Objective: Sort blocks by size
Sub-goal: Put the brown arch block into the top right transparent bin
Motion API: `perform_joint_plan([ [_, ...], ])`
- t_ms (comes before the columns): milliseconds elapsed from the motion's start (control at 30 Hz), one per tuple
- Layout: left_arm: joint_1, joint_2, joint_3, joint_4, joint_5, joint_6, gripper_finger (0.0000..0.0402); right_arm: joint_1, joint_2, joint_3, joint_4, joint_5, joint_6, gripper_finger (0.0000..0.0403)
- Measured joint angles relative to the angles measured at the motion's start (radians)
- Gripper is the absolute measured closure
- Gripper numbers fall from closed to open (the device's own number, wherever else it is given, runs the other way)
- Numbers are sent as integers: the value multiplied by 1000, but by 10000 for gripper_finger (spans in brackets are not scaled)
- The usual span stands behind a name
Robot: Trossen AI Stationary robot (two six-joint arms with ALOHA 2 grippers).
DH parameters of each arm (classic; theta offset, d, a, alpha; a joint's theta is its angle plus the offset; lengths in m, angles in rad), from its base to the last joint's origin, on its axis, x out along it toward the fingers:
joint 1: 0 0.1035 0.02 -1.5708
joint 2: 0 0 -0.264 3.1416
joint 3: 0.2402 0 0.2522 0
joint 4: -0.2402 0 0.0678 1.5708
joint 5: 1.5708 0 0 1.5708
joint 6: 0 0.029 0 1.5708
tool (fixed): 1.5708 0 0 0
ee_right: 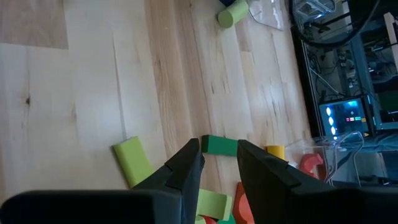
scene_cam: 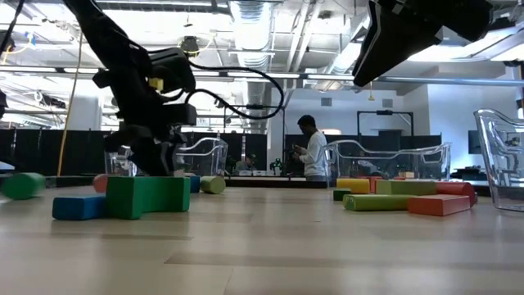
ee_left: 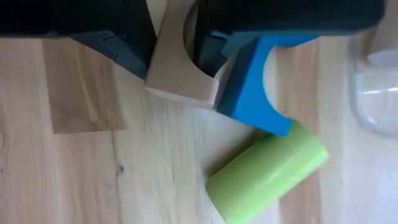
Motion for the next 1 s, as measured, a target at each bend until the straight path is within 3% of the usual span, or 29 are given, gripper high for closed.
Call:
perform_joint_plan([
  [333, -37, -36, 0, -9, 0, 18, 343, -1, 0, 0, 1, 8, -1, 262],
  [600, -68, -59, 0, 5, 3, 18, 344, -1, -48, 0, 0, 90, 22, 262],
  [800, -98, -161, 0, 4, 3, 4, 344, 11, -132, 0, 9, 170, 43, 262],
  [1000, -153, -304, 1, 43, 3, -11, 344, 16, -205, 0, 30, 174, 43, 262],
])
